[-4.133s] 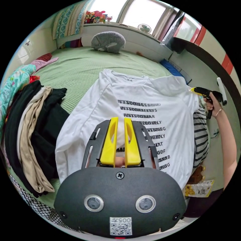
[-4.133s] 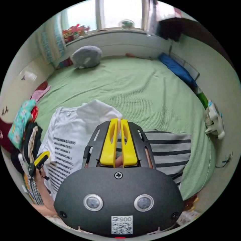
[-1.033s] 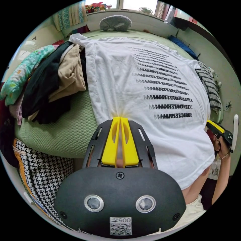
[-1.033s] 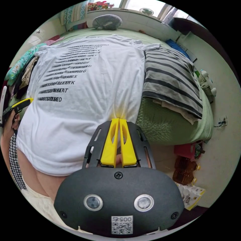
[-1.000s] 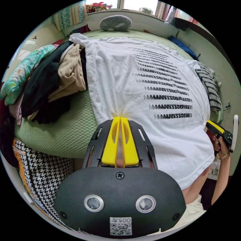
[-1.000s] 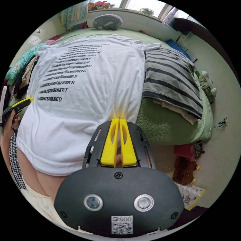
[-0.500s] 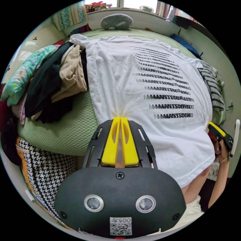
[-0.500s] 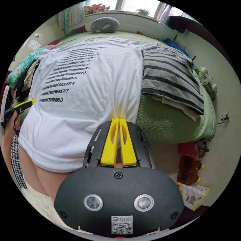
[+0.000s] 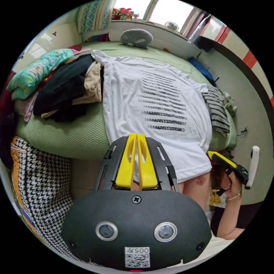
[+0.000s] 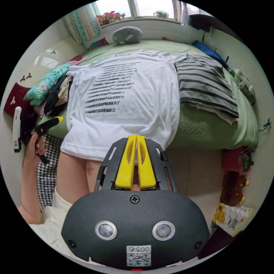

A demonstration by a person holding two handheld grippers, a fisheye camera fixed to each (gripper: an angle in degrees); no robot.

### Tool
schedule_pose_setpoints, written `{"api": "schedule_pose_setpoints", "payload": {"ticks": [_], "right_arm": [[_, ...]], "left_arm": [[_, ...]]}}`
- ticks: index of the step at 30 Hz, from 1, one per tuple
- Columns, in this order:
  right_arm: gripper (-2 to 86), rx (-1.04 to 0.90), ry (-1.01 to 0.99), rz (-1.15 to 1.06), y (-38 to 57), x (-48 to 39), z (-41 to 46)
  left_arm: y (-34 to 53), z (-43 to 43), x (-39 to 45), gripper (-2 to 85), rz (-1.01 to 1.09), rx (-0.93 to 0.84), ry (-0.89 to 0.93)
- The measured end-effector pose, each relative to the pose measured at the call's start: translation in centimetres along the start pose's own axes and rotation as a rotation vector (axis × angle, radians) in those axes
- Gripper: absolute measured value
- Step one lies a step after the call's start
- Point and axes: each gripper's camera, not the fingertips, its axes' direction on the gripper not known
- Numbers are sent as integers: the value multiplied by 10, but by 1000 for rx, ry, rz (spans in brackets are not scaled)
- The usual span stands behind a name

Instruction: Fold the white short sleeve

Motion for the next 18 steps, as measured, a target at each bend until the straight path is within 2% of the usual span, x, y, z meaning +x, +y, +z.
{"api": "schedule_pose_setpoints", "payload": {"ticks": [4, 8, 10, 16, 18], "right_arm": [[-10, -8, 112, 55, -4, -41, -29], [-10, 86, 51, 7, -7, -70, -68], [-10, 96, 15, -2, -9, -77, -84], [-11, 31, 76, 38, -11, -75, -73], [-12, 30, 70, 50, -7, -74, -72]], "left_arm": [[4, -34, 37, -7, 18, 36, -21], [-1, -56, 62, -7, 17, 43, -43], [-2, -65, 76, -7, 23, 59, -112], [0, -64, 96, -7, -14, -20, -231], [4, -64, 97, -7, -13, -33, -213]]}}
